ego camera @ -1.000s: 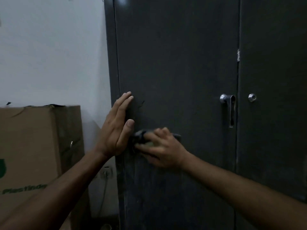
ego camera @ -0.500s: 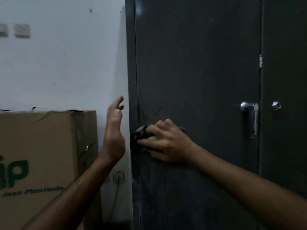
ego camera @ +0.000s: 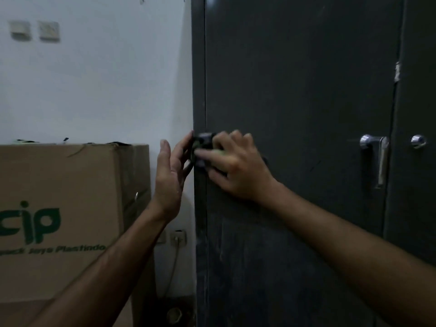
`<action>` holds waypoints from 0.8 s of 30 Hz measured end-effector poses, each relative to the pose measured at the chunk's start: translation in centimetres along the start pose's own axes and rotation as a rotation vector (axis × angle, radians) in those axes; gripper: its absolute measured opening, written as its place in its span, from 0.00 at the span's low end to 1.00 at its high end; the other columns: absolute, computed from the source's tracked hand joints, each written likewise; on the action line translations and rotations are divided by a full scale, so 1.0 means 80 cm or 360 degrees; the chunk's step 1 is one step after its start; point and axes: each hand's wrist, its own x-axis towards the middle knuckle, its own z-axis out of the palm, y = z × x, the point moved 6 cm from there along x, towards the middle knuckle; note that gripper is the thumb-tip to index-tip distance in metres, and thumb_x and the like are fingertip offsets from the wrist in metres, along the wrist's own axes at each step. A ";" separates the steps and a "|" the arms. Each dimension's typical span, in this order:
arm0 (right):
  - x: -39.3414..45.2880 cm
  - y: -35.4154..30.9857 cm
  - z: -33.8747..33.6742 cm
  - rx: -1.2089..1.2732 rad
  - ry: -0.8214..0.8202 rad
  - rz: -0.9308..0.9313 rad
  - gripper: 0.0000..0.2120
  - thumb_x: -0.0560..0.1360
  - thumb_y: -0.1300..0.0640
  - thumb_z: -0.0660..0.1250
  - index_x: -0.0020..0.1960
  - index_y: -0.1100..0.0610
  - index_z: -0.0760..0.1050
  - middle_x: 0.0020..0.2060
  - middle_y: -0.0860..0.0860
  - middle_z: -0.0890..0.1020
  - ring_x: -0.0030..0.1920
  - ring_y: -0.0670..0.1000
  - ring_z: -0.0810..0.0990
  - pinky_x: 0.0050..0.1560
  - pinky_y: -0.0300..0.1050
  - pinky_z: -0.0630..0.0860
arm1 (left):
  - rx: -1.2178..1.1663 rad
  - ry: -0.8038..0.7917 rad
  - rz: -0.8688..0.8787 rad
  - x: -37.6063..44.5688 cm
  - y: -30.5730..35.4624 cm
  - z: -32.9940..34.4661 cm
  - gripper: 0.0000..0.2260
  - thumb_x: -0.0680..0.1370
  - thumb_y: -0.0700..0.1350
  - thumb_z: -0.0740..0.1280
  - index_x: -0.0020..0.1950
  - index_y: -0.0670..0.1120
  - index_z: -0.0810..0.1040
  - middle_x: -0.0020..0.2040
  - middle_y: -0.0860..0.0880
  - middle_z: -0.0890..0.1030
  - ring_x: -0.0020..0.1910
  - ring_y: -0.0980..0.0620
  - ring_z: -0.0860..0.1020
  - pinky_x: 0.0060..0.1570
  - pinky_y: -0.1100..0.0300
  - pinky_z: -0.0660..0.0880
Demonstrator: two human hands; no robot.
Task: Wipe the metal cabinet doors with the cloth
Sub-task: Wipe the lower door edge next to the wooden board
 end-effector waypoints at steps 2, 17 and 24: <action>0.009 -0.002 -0.003 0.0091 0.0156 0.0350 0.20 0.76 0.48 0.68 0.67 0.50 0.80 0.54 0.57 0.77 0.52 0.60 0.73 0.48 0.57 0.70 | -0.0003 0.0021 0.0011 -0.002 -0.001 -0.001 0.36 0.82 0.67 0.43 0.81 0.48 0.67 0.76 0.49 0.76 0.77 0.52 0.71 0.81 0.42 0.60; -0.141 -0.086 0.038 0.0125 -0.0234 -0.0475 0.20 0.77 0.46 0.66 0.68 0.48 0.77 0.60 0.55 0.75 0.54 0.58 0.74 0.50 0.53 0.69 | 0.0710 0.0126 0.0373 -0.058 -0.023 -0.004 0.34 0.84 0.67 0.49 0.83 0.47 0.64 0.81 0.49 0.68 0.77 0.51 0.70 0.73 0.38 0.71; -0.119 -0.011 0.005 0.0083 0.0208 0.0596 0.21 0.75 0.50 0.70 0.68 0.50 0.79 0.53 0.56 0.76 0.50 0.59 0.71 0.46 0.55 0.70 | 0.0911 0.0128 0.0549 -0.097 -0.060 0.004 0.34 0.85 0.64 0.50 0.84 0.43 0.61 0.83 0.47 0.63 0.80 0.47 0.67 0.73 0.39 0.72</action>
